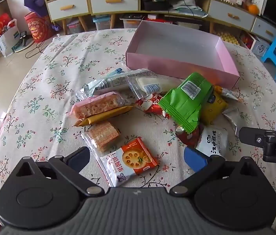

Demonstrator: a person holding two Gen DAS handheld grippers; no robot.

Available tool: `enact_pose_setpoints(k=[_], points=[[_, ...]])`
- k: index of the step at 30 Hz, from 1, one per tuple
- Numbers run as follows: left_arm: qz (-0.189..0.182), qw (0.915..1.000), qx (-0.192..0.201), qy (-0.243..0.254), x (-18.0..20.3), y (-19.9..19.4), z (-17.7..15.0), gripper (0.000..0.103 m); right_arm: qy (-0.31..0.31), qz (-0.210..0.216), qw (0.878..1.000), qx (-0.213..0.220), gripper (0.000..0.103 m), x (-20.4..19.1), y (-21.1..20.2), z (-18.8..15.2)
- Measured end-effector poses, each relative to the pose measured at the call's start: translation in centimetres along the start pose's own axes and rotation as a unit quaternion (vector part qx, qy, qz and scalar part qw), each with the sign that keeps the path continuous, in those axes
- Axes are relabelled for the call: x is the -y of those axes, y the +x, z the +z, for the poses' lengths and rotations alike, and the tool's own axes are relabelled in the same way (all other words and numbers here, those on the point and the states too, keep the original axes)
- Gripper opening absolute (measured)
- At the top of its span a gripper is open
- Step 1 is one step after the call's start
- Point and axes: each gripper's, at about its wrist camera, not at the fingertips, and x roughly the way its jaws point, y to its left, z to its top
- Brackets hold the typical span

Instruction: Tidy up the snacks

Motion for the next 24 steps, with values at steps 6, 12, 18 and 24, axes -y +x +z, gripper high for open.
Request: enact_pose_setpoints(k=[6, 12, 18, 24], points=[[-0.003, 1.0, -0.001, 0.0, 0.32, -0.06, 0.03, 0.103, -0.003, 0.003, 1.0, -0.006, 0.103, -0.02, 0.36, -0.18], [-0.005, 1.0, -0.003, 0.001, -0.02, 0.02, -0.23, 0.103, -0.003, 0.001, 1.0, -0.013, 0.103, -0.36, 0.63, -0.21], [-0.008, 0.9999, -0.007, -0.002, -0.28, 0.18, -0.13, 0.103, 0.001, 0.001, 1.0, -0.012, 0.103, -0.25, 0.61, -0.2], [-0.009, 0.9999, -0.01, -0.001, -0.21, 0.27, -0.22, 0.103, 0.0, 0.002, 1.0, -0.016, 0.103, -0.23, 0.71, -0.26]])
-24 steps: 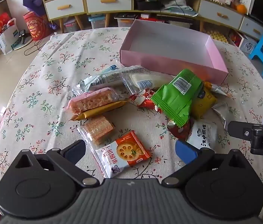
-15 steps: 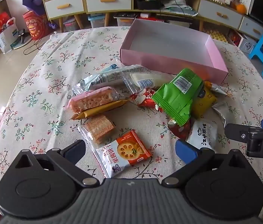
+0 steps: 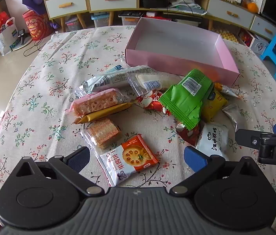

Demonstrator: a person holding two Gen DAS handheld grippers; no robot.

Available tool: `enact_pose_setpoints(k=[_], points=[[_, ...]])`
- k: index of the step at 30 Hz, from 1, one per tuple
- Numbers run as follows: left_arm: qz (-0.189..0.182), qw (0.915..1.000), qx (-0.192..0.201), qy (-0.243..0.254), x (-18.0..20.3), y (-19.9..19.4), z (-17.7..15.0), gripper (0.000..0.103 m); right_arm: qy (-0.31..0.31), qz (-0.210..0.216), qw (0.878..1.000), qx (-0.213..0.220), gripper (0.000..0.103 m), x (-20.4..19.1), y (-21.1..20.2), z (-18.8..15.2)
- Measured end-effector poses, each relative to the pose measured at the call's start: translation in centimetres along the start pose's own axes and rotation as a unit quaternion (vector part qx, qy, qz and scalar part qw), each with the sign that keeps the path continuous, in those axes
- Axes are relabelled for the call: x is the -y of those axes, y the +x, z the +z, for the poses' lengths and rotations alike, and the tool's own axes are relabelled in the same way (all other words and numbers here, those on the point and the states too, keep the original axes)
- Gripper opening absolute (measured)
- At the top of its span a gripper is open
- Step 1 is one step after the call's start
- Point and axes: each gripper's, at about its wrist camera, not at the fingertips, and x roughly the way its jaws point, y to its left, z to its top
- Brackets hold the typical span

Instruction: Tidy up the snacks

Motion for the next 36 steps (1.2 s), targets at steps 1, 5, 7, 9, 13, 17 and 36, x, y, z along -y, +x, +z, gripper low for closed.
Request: enact_pose_setpoints(k=[1, 5, 7, 9, 13, 17, 36], points=[[-0.001, 1.0, -0.001, 0.0, -0.03, 0.03, 0.0, 0.103, 0.0, 0.0, 1.0, -0.001, 0.103, -0.03, 0.04, 0.01], [-0.003, 1.0, -0.004, -0.002, -0.09, 0.09, 0.05, 0.103, 0.0, 0.0, 1.0, -0.001, 0.103, -0.06, 0.09, -0.02], [-0.003, 1.0, -0.003, -0.001, -0.09, 0.1, 0.04, 0.103, 0.0, 0.0, 1.0, -0.001, 0.103, -0.06, 0.1, -0.02], [-0.003, 1.0, -0.004, -0.002, -0.08, 0.1, 0.04, 0.103, 0.0, 0.0, 1.0, -0.002, 0.103, -0.06, 0.1, -0.03], [-0.005, 1.0, -0.005, -0.002, -0.09, 0.08, 0.01, 0.103, 0.0, 0.0, 1.0, -0.001, 0.103, -0.06, 0.11, -0.02], [-0.006, 1.0, -0.007, -0.002, -0.07, 0.1, 0.01, 0.103, 0.001, 0.001, 1.0, -0.002, 0.103, -0.06, 0.13, -0.04], [-0.01, 0.9999, -0.01, -0.007, -0.55, 0.13, -0.02, 0.103, 0.01, 0.008, 1.0, -0.011, 0.103, 0.05, 0.45, -0.07]])
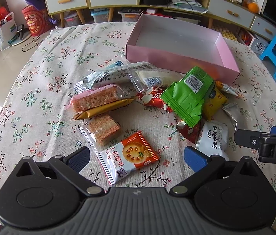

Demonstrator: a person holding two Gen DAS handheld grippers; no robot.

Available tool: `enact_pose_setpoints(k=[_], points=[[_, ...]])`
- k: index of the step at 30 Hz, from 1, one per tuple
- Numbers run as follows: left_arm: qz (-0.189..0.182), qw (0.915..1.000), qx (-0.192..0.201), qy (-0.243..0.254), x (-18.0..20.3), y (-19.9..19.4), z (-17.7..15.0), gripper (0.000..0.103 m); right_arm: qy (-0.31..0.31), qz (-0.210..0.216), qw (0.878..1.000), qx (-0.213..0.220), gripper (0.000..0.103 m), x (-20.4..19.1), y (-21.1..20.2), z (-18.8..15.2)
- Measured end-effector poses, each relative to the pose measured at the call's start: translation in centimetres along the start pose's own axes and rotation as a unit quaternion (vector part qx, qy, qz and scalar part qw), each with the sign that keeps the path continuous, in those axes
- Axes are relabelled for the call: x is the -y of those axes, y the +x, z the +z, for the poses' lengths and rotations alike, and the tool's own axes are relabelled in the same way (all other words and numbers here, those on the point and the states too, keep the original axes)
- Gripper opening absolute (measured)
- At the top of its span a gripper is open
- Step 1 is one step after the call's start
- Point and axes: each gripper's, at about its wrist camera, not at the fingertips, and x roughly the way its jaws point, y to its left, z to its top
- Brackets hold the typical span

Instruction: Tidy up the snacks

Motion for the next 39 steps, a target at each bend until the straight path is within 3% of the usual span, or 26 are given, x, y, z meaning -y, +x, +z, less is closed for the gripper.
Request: enact_pose_setpoints(k=[29, 39], points=[[-0.003, 1.0, -0.001, -0.003, -0.6, 0.1, 0.1, 0.103, 0.006, 0.001, 1.0, -0.002, 0.103, 0.0, -0.1, 0.3], [-0.014, 0.9997, 0.009, 0.016, -2.7, -0.1, 1.4, 0.102, 0.033, 0.052, 0.998, -0.034, 0.103, -0.5, 0.2, 1.0]])
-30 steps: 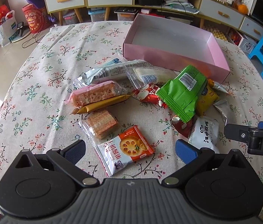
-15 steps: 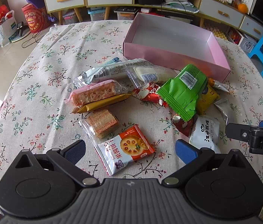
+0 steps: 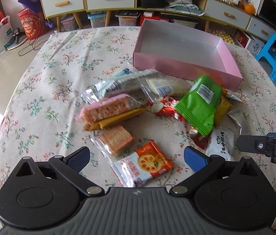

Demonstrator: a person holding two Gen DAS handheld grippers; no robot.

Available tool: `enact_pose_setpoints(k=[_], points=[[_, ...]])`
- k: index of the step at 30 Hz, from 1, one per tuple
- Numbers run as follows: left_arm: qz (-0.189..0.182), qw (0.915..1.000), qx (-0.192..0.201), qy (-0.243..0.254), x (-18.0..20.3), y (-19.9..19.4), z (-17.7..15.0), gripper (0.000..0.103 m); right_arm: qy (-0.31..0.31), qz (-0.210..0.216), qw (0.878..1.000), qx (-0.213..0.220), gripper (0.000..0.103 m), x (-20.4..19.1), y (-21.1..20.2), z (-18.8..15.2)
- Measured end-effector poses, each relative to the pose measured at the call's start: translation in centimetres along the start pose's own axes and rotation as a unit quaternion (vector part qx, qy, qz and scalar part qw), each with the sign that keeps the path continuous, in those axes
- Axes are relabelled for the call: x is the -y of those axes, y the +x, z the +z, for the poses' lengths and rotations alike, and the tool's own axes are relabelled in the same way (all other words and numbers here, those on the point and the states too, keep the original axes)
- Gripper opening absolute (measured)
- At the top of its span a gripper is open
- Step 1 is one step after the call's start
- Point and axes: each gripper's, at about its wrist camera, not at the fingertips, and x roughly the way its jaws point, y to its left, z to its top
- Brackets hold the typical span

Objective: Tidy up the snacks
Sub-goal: 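Grasp the white barcode snack stick with the left tool while the right tool grasps the green packet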

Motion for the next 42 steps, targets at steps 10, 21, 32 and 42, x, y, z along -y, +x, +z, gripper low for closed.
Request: enact_pose_setpoints(k=[10, 21, 32, 42], points=[[-0.024, 0.9994, -0.008, 0.026, -3.5, 1.2, 3.4, 0.096, 0.017, 0.025, 0.999, -0.012, 0.103, -1.8, 0.1, 1.8], [-0.049, 0.9947, 0.039, 0.082, -5.6, 4.3, 4.2, 0.071, 0.139, 0.069, 0.987, -0.037, 0.098, -0.9, 3.9, 4.1], [-0.086, 0.983, 0.082, 0.14, -5.2, 4.5, 5.4, 0.058, 0.178, 0.079, 0.98, -0.034, 0.082, -1.1, 5.3, 5.1], [-0.1, 0.974, 0.071, 0.191, -3.2, 5.8, 5.7, 0.045, 0.218, 0.113, 0.968, -0.04, 0.076, -0.6, 5.4, 6.1]])
